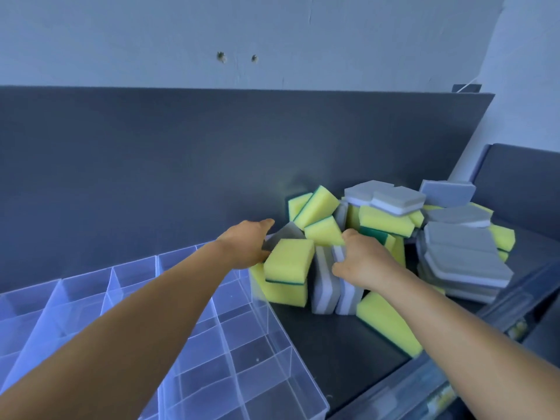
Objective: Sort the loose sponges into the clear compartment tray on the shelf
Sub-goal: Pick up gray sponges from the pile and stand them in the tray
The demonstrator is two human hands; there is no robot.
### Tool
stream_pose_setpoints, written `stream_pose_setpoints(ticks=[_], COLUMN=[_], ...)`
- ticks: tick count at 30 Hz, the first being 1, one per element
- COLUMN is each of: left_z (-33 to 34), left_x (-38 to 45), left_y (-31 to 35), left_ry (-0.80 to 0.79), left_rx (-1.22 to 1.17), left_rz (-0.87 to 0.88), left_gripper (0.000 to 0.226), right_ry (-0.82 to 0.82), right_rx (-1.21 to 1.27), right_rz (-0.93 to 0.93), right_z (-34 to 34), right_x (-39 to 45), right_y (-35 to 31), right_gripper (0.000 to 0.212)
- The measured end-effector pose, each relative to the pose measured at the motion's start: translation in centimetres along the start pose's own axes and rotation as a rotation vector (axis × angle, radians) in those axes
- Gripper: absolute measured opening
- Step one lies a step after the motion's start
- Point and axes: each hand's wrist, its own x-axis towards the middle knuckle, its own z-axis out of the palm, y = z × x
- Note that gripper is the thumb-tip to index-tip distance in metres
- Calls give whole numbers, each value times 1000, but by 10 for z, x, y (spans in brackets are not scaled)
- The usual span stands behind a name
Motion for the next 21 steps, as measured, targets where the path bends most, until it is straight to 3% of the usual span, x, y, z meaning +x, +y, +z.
stream_pose_setpoints(ticks=[4, 10, 13, 19, 21], left_z=[0, 1, 1, 2, -2], left_x=[6, 7, 5, 3, 2], left_y=[5, 8, 8, 8, 6], left_ry=[1, 49, 3, 44, 101], left_rx=[-8, -63, -99, -281, -349], left_rz=[3, -23, -22, -61, -52], left_gripper=[28, 29, 14, 27, 43], right_ry=[40, 103, 136, 182, 221], right_rx=[54, 151, 162, 210, 266], right_rz=[79, 103, 92, 62, 48], right_z=[2, 0, -4, -5, -6], right_x=[0, -2, -4, -8, -7], right_y=[-3, 1, 3, 7, 8], right_gripper=[37, 54, 52, 45, 43])
